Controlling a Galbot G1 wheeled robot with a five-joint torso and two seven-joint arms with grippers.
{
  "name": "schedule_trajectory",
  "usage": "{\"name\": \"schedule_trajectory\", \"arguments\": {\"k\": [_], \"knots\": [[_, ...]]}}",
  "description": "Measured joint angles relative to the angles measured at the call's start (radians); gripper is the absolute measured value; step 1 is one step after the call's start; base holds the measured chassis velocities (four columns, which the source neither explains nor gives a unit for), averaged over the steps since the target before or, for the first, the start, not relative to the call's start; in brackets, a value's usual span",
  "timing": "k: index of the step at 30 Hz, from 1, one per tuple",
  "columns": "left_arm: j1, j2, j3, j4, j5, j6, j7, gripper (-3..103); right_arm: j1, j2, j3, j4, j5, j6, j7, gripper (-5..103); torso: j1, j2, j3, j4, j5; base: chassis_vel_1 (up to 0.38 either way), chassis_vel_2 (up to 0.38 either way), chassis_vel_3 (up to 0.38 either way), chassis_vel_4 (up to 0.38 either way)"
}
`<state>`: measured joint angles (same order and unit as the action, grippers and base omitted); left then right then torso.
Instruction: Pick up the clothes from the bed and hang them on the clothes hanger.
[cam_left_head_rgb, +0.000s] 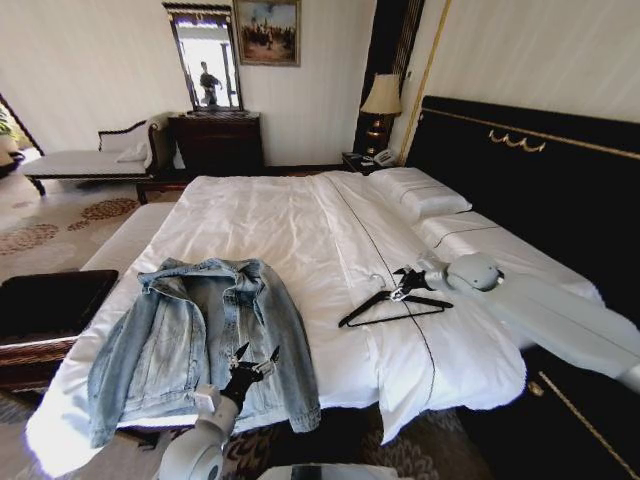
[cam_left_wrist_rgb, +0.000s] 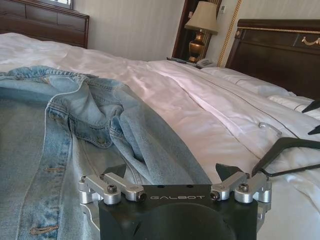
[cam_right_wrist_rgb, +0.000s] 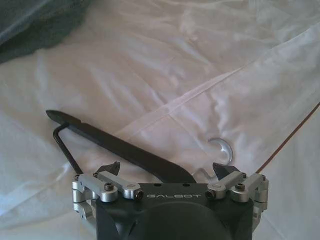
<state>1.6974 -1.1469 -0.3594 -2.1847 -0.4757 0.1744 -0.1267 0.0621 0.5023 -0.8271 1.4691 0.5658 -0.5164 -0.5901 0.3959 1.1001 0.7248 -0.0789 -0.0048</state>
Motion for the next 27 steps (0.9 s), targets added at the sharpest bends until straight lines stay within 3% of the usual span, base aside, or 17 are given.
{"name": "schedule_trajectory", "arguments": {"k": [17, 27], "knots": [[0.008, -0.008, -0.014, 0.027, -0.010, -0.016, -0.001, 100, 0.229, 0.119, -0.304, -0.268, -0.023, 0.024, -0.086, 100, 0.000, 0.000, 0.000, 0.0001, 0.0001, 0.000, 0.000, 0.000, 0.000], [0.018, -0.014, -0.019, 0.025, -0.017, -0.021, 0.001, 100, 0.265, 0.138, -0.398, -0.324, -0.059, 0.059, -0.124, 100, 0.000, 0.000, 0.000, 0.0002, 0.0002, 0.000, 0.000, 0.000, 0.000]]}}
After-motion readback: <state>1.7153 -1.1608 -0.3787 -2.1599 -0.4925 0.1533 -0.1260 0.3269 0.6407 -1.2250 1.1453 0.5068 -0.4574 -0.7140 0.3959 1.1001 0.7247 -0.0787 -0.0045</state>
